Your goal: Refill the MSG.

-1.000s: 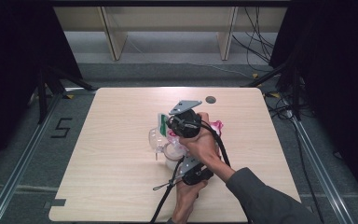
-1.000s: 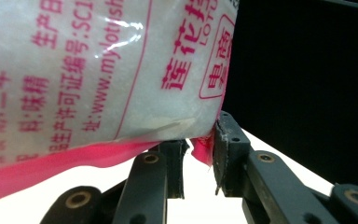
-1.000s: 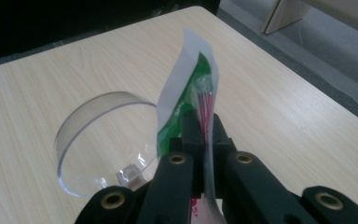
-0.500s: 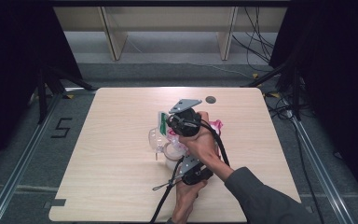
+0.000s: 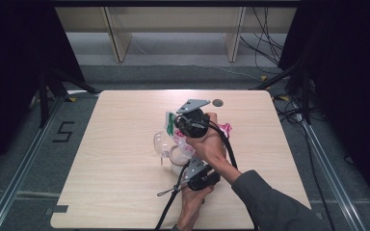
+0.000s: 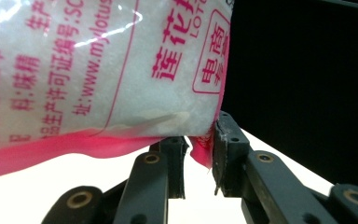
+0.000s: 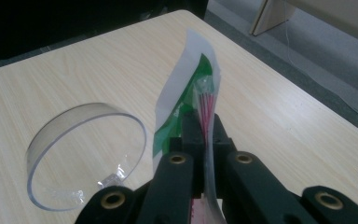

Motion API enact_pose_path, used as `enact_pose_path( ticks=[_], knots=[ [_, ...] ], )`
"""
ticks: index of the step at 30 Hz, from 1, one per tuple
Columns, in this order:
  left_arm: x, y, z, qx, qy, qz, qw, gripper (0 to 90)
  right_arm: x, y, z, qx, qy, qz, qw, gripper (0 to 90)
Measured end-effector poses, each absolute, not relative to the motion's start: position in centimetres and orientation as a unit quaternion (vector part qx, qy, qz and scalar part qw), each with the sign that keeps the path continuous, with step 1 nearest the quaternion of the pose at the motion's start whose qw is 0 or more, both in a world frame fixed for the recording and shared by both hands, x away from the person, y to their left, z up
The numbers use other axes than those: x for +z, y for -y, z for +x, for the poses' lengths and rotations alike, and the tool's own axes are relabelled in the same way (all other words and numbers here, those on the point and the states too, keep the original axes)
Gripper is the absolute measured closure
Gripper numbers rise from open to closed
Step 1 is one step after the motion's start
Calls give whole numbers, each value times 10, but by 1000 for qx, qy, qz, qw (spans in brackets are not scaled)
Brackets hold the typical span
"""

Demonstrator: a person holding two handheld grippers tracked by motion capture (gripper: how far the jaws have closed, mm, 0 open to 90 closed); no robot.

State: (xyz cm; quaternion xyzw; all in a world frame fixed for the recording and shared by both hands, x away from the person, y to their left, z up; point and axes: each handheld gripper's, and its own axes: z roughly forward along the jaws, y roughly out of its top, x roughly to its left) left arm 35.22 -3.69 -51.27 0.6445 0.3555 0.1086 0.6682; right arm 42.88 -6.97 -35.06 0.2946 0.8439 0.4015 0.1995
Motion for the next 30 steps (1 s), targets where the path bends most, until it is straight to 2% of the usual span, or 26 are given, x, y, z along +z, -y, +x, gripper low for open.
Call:
enact_pose_path(
  ticks=[3,5,18,30],
  knots=[
    [-513,36,353,105,-357,643,669,756,-352,67,428,394,-848,294,197,900],
    [-511,43,351,94,-373,610,693,755,-353,65,428,388,-852,292,194,900],
    [-511,40,352,89,-366,613,695,755,-355,62,431,392,-852,280,204,900],
    [-510,38,351,95,-364,615,693,757,-353,61,430,394,-851,292,189,900]
  ],
)
